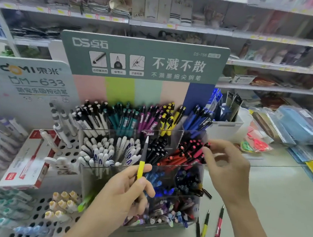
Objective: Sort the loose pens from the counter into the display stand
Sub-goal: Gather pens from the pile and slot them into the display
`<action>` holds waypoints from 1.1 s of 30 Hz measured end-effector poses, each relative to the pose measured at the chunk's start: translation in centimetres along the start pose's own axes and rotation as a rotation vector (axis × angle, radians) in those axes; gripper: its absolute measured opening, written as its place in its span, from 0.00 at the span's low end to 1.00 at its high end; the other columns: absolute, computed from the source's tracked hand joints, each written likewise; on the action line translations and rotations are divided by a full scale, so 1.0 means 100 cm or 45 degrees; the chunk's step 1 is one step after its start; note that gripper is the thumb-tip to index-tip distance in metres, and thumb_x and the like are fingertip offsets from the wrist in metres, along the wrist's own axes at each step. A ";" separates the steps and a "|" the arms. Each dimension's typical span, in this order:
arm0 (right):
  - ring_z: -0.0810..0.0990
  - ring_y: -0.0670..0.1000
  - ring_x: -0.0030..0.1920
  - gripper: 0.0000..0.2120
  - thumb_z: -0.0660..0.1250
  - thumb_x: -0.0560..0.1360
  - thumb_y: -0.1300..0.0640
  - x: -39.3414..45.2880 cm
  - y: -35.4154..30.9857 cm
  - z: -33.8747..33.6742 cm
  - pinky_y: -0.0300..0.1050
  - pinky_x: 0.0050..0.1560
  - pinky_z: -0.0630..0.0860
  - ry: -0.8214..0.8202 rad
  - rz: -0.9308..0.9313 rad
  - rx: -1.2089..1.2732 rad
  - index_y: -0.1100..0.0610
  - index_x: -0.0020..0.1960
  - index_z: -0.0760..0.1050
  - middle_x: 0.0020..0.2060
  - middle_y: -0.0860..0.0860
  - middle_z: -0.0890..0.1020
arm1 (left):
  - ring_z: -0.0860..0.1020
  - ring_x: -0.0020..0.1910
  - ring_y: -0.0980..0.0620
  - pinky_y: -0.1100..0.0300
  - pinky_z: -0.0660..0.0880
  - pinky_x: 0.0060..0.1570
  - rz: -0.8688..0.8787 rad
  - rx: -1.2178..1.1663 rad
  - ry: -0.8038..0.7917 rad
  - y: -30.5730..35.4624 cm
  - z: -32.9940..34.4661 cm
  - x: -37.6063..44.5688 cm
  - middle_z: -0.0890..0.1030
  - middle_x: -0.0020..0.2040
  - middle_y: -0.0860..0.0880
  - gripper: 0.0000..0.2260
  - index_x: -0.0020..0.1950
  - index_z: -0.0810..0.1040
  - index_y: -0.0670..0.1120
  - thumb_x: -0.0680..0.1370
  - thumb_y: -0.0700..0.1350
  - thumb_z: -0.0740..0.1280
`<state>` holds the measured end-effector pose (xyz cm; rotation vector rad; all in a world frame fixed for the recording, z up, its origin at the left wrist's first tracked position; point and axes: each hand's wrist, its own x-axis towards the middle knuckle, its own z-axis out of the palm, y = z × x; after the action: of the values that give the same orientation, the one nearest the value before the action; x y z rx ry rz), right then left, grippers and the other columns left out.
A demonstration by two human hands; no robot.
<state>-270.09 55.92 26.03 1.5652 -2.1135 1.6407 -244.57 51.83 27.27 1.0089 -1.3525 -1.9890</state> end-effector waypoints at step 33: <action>0.81 0.48 0.45 0.18 0.75 0.73 0.68 -0.026 -0.037 -0.002 0.41 0.46 0.80 -0.301 -0.230 0.192 0.57 0.61 0.80 0.49 0.50 0.78 | 0.75 0.27 0.47 0.64 0.65 0.19 -0.068 0.020 -0.075 0.002 0.012 0.001 0.84 0.48 0.40 0.10 0.61 0.78 0.43 0.82 0.41 0.62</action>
<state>-266.25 58.03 27.28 2.0213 -1.9134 1.6607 -245.61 52.32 27.67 1.0109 -1.3876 -2.0657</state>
